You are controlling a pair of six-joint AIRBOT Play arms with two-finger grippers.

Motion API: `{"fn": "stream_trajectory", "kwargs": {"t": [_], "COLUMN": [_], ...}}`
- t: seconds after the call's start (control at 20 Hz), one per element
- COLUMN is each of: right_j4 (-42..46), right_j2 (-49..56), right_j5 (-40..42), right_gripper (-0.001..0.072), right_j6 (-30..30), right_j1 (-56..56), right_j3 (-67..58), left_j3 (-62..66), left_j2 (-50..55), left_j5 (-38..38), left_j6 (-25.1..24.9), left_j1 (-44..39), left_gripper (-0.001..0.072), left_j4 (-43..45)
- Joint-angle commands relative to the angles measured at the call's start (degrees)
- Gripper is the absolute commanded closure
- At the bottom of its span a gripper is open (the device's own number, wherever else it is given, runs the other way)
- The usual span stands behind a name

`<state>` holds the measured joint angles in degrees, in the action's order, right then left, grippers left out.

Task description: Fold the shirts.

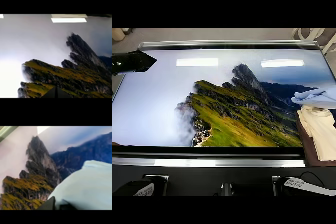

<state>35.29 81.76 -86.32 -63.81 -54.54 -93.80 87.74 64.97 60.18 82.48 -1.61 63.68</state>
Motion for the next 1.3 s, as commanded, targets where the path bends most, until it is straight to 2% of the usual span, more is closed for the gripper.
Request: {"fn": "stream_trajectory", "kwargs": {"t": [0.0, 0.15, 0.35, 0.55, 0.95, 1.25], "right_j4": [0.04, 7.06, 31.78, 46.23, 45.57, 48.3], "right_j2": [-2.03, -3.58, -5.11, -5.95, -7.06, -7.13], "right_j5": [-4.28, -11.02, -17.79, -19.37, -10.45, -6.75], "right_gripper": [0.069, 0.069, 0.0691, 0.0691, 0.069, 0.069], "right_j6": [-0.11, 0.48, 0.55, 0.57, 1.81, 2.1], "right_j1": [-7.19, -10.56, -10.54, -10.54, -10.54, -10.54], "right_j3": [-0.07, -0.07, 0.0, 2.01, 20.76, 28.37], "left_j3": [0.0, 0.0, 0.0, 0.0, 0.0, 0.0], "left_j2": [0.02, 0.02, 0.02, 0.02, 0.02, 0.02], "left_j5": [-0.04, -1.03, -1.84, -1.84, -2.38, -3.02], "left_j6": [-0.2, -0.2, -0.2, -0.22, -0.2, -0.17], "left_j1": [-0.02, -0.02, -0.02, -0.02, -0.02, -0.04], "left_gripper": [0.0681, 0.0681, 0.0681, 0.068, 0.068, 0.0681], "left_j4": [0.0, 0.0, -0.02, 0.0, -0.2, -0.22]}}
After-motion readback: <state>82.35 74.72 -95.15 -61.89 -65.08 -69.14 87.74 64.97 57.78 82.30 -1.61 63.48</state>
